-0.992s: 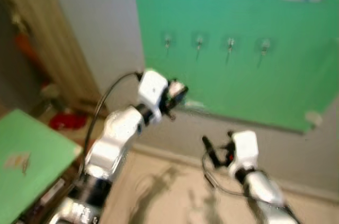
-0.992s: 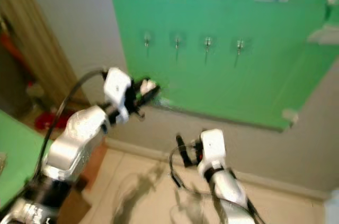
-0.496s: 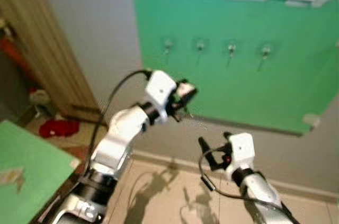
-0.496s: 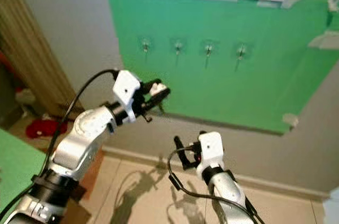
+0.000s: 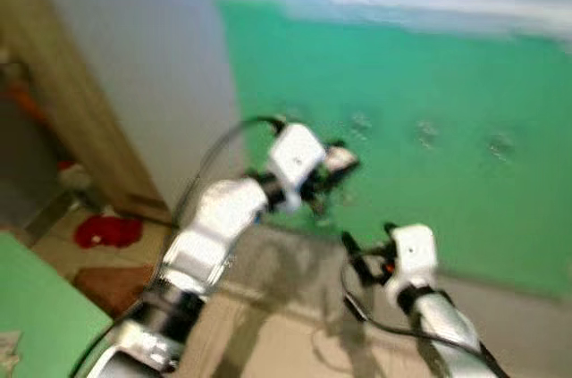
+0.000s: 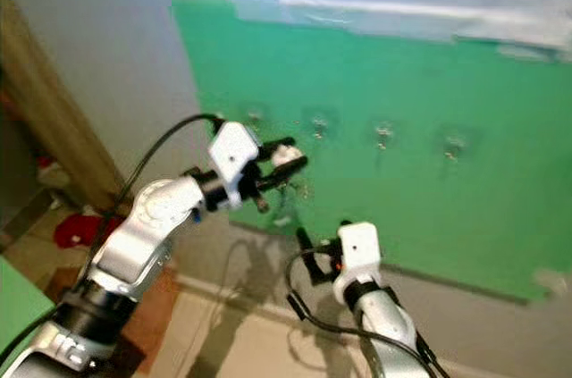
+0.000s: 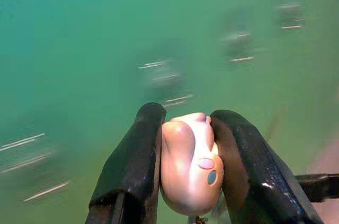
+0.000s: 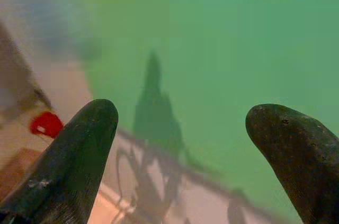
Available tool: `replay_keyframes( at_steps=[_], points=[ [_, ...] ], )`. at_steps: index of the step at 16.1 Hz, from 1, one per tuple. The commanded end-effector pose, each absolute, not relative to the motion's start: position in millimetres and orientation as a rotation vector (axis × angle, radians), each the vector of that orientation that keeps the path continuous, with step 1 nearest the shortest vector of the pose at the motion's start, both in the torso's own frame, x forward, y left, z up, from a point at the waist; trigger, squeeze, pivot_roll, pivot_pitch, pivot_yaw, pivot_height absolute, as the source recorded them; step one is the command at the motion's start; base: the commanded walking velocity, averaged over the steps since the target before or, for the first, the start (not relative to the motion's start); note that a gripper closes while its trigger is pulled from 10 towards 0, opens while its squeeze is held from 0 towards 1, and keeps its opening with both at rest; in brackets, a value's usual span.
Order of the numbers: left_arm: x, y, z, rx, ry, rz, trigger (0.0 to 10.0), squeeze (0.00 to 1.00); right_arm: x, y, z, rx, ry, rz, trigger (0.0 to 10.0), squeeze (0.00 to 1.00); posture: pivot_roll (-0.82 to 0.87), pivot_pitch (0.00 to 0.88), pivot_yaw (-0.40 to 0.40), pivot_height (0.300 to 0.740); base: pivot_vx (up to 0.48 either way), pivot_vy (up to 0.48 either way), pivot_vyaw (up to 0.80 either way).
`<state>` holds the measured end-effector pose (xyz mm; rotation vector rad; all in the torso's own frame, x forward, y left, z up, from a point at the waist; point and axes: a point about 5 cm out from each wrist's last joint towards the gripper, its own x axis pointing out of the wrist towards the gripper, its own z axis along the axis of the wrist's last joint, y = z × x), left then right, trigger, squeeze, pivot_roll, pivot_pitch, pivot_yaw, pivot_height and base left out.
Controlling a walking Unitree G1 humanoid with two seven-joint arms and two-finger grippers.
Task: Hang keys on a hook
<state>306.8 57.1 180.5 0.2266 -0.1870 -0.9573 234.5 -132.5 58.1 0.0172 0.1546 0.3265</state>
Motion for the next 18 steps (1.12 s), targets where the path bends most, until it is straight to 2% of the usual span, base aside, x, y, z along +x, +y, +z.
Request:
replay_keyframes(
  at_steps=[1,4,13,18],
  points=[
    [306.6,60.8,188.5,0.245,-0.215,-0.959,0.0,0.0,232.0,-125.9,57.5,0.028,0.153,0.342,10.0,0.0,-0.13,0.0,0.091,0.74,0.0,0.0,0.0],
    [307.5,54.5,197.5,0.235,-0.241,-0.996,0.0,0.0,230.4,-125.6,56.8,0.027,0.162,0.347,10.0,0.0,-0.13,0.0,0.09,0.74,0.0,0.0,0.0],
    [311.9,44.5,208.3,0.252,-0.271,-1.036,0.0,0.0,225.0,-125.8,54.9,0.027,0.176,0.328,10.0,0.0,-0.15,0.014,0.105,0.74,0.0,0.0,-0.71],
    [327.3,51.5,217.4,0.291,-0.295,-0.978,0.0,0.0,220.7,-127.3,54.5,0.023,0.177,0.336,10.0,0.0,-0.15,0.014,0.093,0.74,0.0,0.0,0.0]
  ],
)
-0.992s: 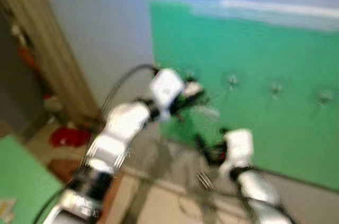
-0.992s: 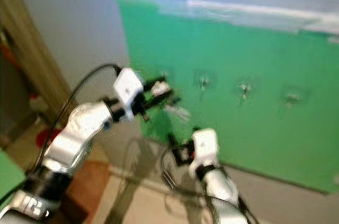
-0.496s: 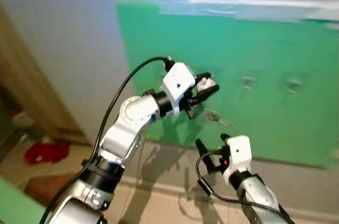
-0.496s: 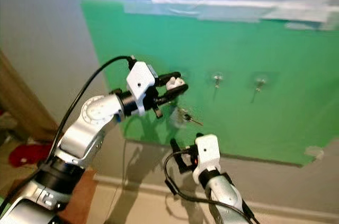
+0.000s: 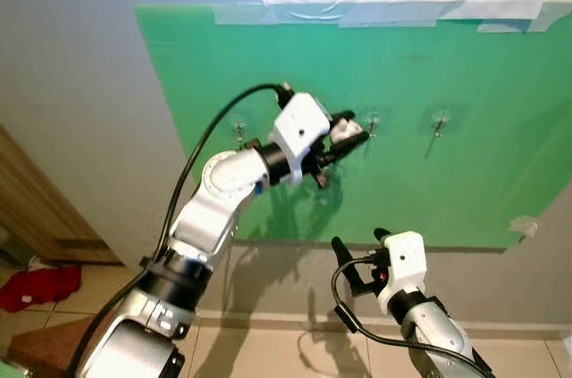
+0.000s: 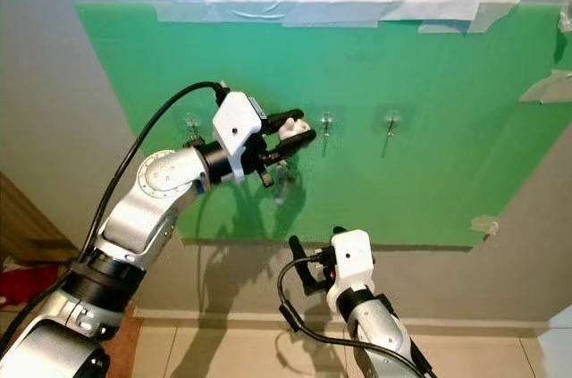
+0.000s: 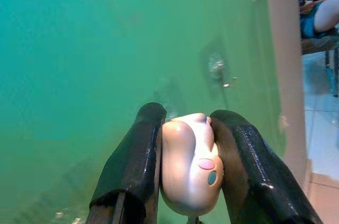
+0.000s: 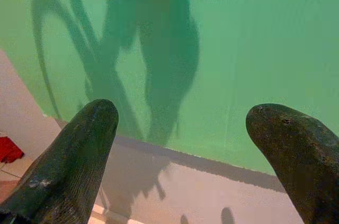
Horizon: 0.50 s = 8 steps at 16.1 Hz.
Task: Hang keys on a hook
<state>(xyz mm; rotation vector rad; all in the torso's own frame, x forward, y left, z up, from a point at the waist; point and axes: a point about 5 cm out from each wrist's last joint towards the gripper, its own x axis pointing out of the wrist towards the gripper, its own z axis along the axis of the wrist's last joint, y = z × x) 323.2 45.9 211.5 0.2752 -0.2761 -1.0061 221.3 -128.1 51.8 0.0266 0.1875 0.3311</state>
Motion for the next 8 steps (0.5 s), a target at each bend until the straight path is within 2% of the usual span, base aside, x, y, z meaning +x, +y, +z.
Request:
replay_keyframes(
  at_steps=[1,8],
  points=[
    [331.0,52.7,219.8,0.291,-0.299,-0.967,0.0,0.0,219.8,-128.1,54.5,0.02,0.178,0.338,10.0,0.0,-0.15,0.014,0.09,0.74,0.0,0.0,0.0],
    [350.0,56.8,231.2,0.267,-0.32,-0.925,0.0,0.0,213.8,-133.4,57.2,0.009,0.185,0.335,10.0,0.0,-0.17,0.019,0.073,0.74,0.0,0.0,0.0]
  ],
)
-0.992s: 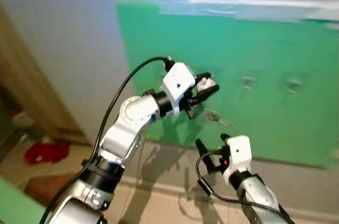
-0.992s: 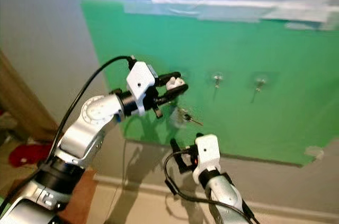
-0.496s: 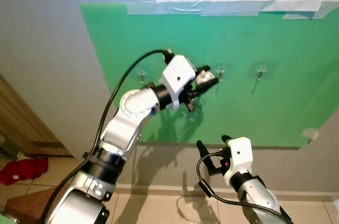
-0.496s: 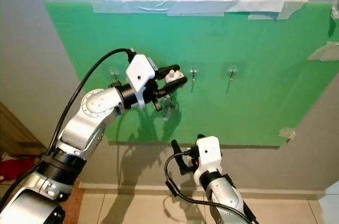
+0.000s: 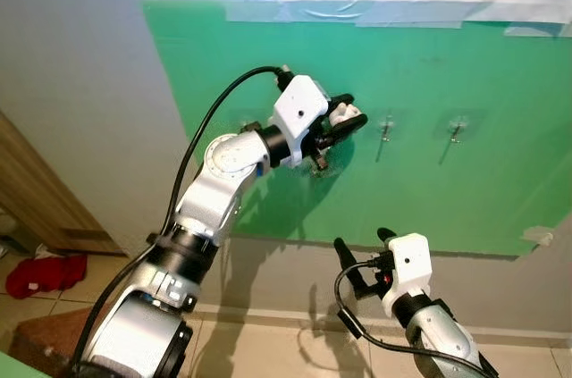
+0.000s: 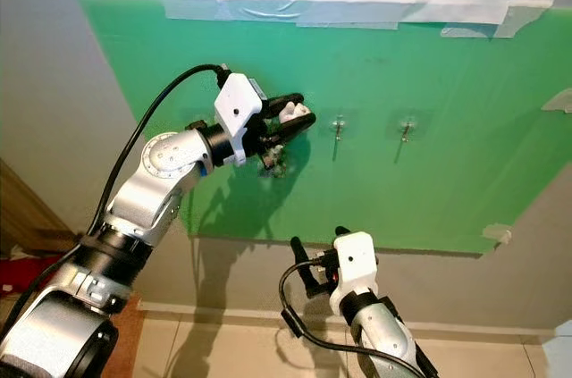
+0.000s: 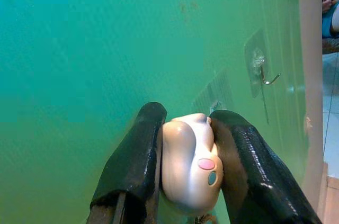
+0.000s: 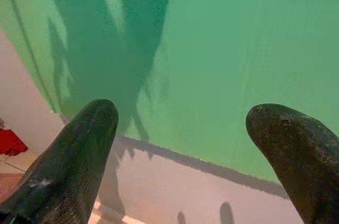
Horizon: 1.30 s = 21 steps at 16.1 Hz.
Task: Hang keys on a hook
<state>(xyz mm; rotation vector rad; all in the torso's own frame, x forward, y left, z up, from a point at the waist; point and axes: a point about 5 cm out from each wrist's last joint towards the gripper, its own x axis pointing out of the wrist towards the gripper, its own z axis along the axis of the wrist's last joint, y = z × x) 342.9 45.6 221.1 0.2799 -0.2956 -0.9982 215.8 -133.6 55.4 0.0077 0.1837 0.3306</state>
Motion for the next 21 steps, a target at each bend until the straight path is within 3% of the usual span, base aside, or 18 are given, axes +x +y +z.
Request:
replay_keyframes(
  at_steps=[1,6,9,13,17,21],
  points=[
    [350.4,55.9,231.6,0.255,-0.322,-0.924,0.0,0.0,213.0,-134.6,57.3,0.006,0.188,0.335,10.0,0.0,-0.18,0.021,0.067,0.74,0.0,0.0,0.0],
    [354.5,60.5,234.5,0.191,-0.328,-0.897,0.0,0.0,212.3,-137.3,59.3,-0.004,0.194,0.34,10.0,0.0,-0.18,0.022,0.052,0.74,0.0,0.0,0.0],
    [358.3,77.2,235.6,0.048,-0.36,-0.81,0.0,0.0,212.0,-137.9,59.8,-0.005,0.198,0.345,10.0,0.0,-0.17,0.025,0.041,0.74,0.0,0.0,0.0],
    [365.6,92.5,226.5,-0.008,-0.414,-0.732,0.0,0.0,210.2,-146.6,66.9,-0.036,0.182,0.346,10.0,0.0,-0.21,0.037,-0.012,0.74,0.0,0.0,0.0],
    [365.1,90.9,222.3,-0.004,-0.431,-0.74,0.0,0.0,202.3,-160.4,68.9,-0.072,0.194,0.334,10.0,0.0,-0.23,0.042,-0.03,0.74,0.0,0.0,0.0],
    [354.2,74.0,224.6,0.074,-0.485,-0.796,0.0,0.0,203.4,-155.5,68.2,-0.06,0.199,0.339,10.0,0.0,-0.21,0.037,-0.014,0.74,0.0,0.0,0.0]
  ],
)
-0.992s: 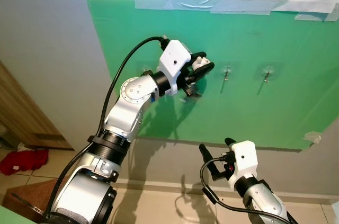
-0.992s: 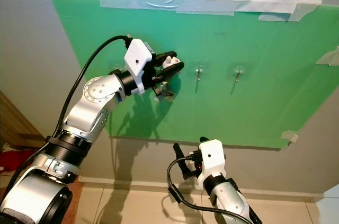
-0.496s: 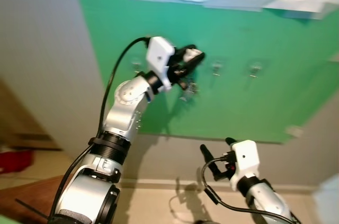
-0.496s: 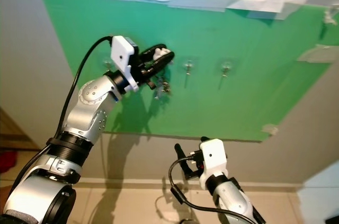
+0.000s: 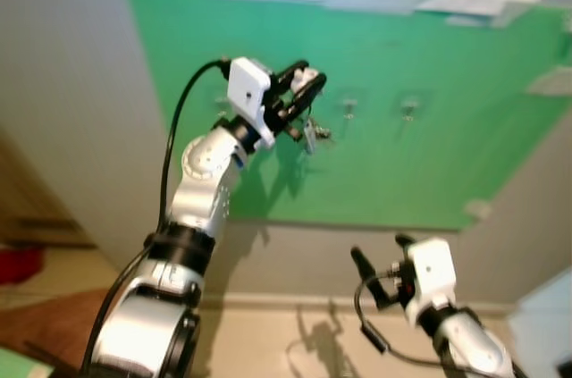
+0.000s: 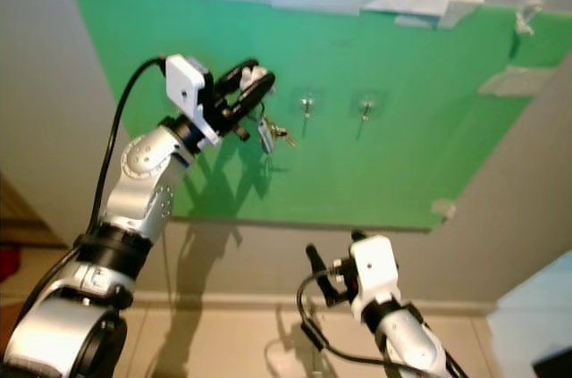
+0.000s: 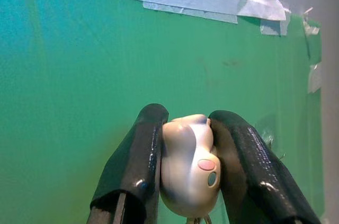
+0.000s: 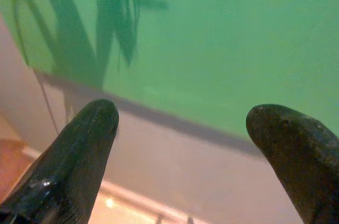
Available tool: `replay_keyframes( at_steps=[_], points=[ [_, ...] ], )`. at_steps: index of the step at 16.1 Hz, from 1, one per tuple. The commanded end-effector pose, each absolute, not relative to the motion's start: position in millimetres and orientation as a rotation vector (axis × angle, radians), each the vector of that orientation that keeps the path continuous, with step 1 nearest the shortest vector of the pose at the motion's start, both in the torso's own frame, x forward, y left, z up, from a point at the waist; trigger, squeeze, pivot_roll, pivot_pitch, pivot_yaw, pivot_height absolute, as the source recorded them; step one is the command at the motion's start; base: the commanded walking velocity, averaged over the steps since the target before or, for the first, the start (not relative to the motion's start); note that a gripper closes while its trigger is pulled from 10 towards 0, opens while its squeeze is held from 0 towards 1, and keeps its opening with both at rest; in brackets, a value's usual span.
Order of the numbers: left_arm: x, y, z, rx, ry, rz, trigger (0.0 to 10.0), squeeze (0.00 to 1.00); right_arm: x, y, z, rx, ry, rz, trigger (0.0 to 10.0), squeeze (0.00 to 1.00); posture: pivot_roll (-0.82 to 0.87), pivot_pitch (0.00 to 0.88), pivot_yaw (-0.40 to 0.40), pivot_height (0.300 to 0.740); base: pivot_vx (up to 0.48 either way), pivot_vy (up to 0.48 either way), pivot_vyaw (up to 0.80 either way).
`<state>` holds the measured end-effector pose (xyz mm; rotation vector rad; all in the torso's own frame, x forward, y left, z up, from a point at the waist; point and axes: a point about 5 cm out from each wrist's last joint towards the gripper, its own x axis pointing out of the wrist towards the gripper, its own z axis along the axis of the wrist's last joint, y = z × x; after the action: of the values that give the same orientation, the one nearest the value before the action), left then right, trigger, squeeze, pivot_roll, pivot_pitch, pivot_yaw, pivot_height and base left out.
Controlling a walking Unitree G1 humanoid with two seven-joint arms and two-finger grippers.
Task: Hang keys on a hook
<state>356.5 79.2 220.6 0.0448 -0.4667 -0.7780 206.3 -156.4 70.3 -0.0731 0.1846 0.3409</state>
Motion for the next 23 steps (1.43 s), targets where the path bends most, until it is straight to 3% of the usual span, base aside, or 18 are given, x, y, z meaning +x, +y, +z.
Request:
replay_keyframes(
  at_steps=[1,9,23],
  points=[
    [353.2,72.8,223.5,0.069,-0.483,-0.796,0.0,0.0,203.6,-154.7,67.7,-0.056,0.2,0.34,10.0,0.0,-0.21,0.037,-0.011,0.74,0.0,0.0,0.0],
    [360.2,81.0,234.4,0.09,-0.512,-0.793,0.0,0.0,207.7,-153.1,66.6,-0.045,0.19,0.34,10.0,0.0,-0.2,0.019,-0.006,0.74,0.0,0.0,0.0],
    [355.6,67.9,225.6,0.052,-0.502,-0.849,0.0,0.0,203.4,-156.2,62.9,-0.046,0.2,0.31,10.0,0.0,-0.22,0.032,0.008,0.74,0.0,0.0,0.0]
  ],
)
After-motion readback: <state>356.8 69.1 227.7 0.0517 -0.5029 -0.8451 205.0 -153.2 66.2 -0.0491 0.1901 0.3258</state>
